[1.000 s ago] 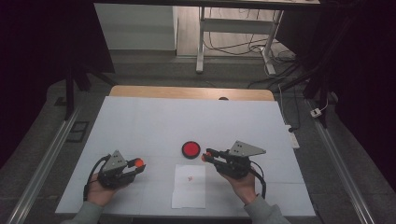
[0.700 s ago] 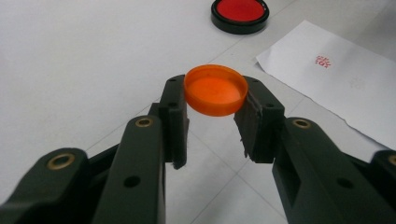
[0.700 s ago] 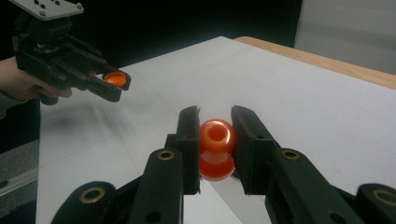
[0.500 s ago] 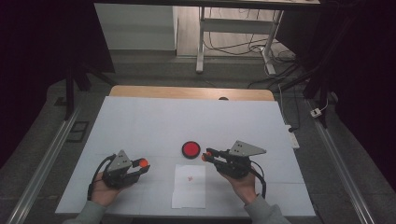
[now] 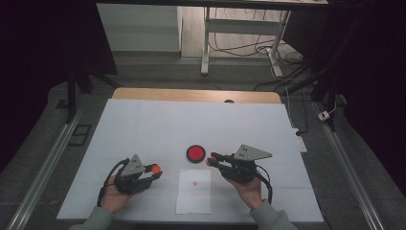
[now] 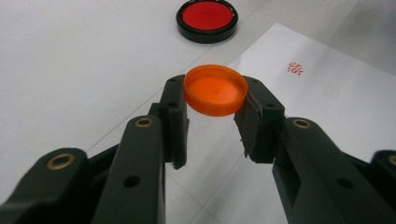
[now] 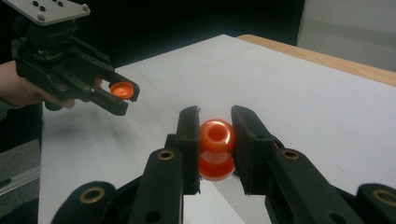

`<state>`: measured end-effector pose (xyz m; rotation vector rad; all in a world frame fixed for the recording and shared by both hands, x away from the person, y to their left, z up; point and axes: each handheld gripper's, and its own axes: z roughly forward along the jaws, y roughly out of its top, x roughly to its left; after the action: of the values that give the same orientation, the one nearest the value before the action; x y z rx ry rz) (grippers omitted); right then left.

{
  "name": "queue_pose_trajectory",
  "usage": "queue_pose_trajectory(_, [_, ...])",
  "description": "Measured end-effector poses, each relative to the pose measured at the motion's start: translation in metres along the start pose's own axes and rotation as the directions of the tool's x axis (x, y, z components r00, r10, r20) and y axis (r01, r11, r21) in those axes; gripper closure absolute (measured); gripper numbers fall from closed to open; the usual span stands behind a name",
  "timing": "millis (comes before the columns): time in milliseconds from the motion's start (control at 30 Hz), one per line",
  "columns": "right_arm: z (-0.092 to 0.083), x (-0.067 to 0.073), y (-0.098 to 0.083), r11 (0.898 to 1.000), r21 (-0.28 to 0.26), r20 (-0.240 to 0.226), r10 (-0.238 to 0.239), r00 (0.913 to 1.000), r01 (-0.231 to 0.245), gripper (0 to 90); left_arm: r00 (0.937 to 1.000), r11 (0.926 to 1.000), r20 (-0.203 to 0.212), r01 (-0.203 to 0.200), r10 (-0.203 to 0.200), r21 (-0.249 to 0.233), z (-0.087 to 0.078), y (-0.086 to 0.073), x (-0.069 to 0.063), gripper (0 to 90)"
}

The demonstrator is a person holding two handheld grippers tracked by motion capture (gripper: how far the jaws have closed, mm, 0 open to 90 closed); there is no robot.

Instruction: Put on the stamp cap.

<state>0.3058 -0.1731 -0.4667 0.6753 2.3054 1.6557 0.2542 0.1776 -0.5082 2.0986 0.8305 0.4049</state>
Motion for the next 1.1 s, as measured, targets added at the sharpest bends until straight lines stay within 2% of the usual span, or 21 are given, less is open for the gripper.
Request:
queue_pose_trajectory(467, [0.0,0.0,0.0,1.0,0.002,0.004,-0.001,1.0,0.001,72.1,0.9973,0.9986,0.056,-0.049,0.048,0.02,0.018,0.012,-0.018,64.6])
queue_pose_trajectory(667, [0.0,0.0,-0.001,1.0,0.003,0.009,-0.005,0.9999,0.005,72.1,0.9959,0.9978,0.067,-0.062,0.06,0.023,0.025,0.016,-0.023,64.6])
queue_pose_trajectory(1100, [0.002,0.0,-0.001,1.0,0.004,0.006,-0.004,1.0,0.004,72.1,0.9899,0.9945,0.103,-0.101,0.098,0.027,0.044,0.03,-0.033,64.5])
